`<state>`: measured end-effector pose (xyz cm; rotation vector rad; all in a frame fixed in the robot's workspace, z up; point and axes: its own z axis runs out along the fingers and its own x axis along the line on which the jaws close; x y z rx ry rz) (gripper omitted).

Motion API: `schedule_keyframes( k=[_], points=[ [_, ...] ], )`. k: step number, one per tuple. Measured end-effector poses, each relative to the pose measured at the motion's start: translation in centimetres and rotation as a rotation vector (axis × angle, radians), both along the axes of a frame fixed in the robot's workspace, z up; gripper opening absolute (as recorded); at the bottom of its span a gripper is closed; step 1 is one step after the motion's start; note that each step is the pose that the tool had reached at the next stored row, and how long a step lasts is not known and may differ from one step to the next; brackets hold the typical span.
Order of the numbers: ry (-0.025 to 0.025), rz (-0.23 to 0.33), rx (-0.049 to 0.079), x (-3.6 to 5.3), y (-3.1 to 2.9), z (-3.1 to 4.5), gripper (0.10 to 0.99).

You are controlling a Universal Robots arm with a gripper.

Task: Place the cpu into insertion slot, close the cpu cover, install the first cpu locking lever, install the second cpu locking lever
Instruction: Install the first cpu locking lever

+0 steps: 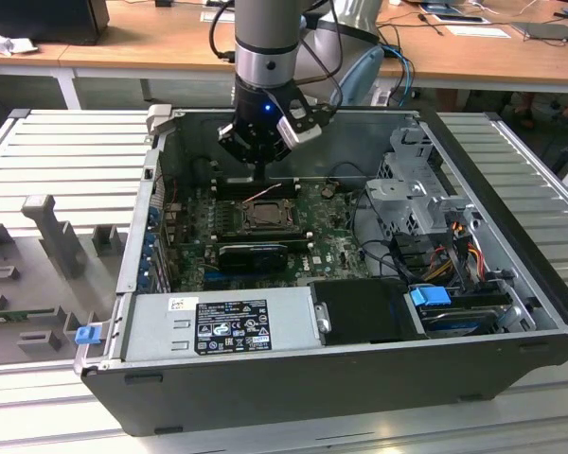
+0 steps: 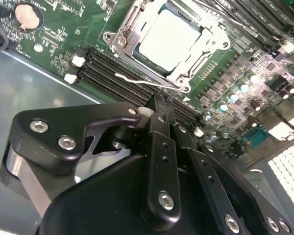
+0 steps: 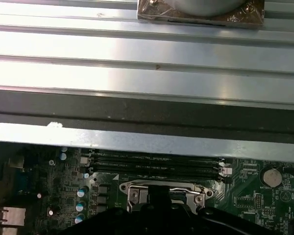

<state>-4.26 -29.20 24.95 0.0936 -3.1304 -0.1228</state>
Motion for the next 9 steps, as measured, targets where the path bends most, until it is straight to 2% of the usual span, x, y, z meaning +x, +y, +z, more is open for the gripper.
schedule_keyframes(
  k=[4, 9],
  points=[
    [-0.0003, 0.0, 0.011, 0.01, -0.19, -0.45, 0.106],
    [-0.0001, 0.0, 0.011, 0.21, -0.2, -0.72, 0.106]
  ],
)
